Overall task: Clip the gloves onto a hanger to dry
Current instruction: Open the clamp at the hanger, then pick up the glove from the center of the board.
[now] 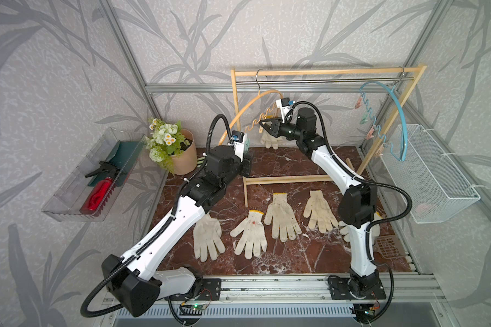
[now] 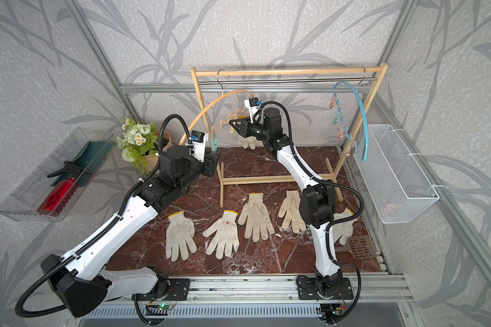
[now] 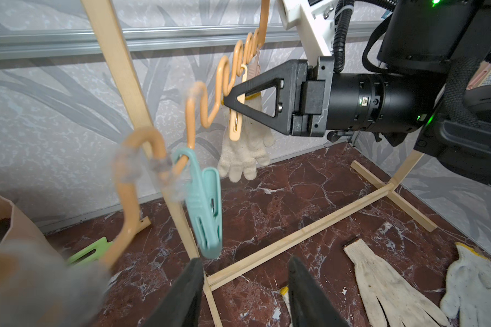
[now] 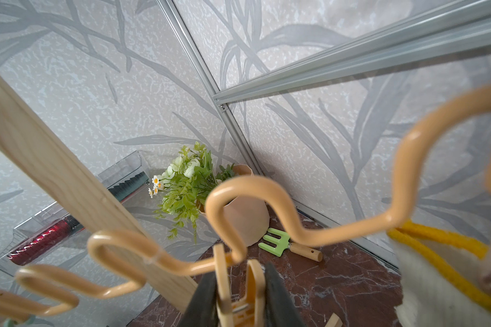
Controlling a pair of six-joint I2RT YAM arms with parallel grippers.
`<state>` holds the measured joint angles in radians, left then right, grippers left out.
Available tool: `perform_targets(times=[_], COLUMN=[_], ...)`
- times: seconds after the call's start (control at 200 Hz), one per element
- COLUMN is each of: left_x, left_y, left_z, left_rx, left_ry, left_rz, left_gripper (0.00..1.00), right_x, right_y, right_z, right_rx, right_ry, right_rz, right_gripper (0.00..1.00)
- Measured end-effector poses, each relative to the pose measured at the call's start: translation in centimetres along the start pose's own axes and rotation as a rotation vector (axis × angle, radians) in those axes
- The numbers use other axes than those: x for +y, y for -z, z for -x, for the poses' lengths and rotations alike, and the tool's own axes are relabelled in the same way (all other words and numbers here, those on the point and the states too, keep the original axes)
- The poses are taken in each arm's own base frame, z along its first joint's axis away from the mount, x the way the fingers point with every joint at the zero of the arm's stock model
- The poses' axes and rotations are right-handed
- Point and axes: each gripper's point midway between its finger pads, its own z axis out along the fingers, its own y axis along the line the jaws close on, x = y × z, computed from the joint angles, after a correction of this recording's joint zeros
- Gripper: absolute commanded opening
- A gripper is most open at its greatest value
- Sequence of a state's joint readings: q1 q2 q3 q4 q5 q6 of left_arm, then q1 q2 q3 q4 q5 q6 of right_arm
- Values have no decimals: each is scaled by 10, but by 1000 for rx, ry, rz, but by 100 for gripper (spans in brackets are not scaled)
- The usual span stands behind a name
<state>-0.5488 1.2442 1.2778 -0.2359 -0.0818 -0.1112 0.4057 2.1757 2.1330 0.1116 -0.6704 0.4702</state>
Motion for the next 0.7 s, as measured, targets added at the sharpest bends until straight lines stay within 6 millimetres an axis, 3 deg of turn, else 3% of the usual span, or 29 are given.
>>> perform_targets(times=[0.14,0.42,0.7], left_x=[0,-15,-35], left_y=[10,26,23], left_z=[-39,-164,-250], left_rx=[77,352,568], left_ry=[51,110,104], left_rz=[-1,6,23], left_gripper=[44,40,36], right_x=[0,2,4], right_y=[1,3,6], right_z=[-1,0,1], right_rx=[5,3,5], right_ry=[2,5,3], right_rz=[-3,-8,-12], right_gripper=[26,26,26])
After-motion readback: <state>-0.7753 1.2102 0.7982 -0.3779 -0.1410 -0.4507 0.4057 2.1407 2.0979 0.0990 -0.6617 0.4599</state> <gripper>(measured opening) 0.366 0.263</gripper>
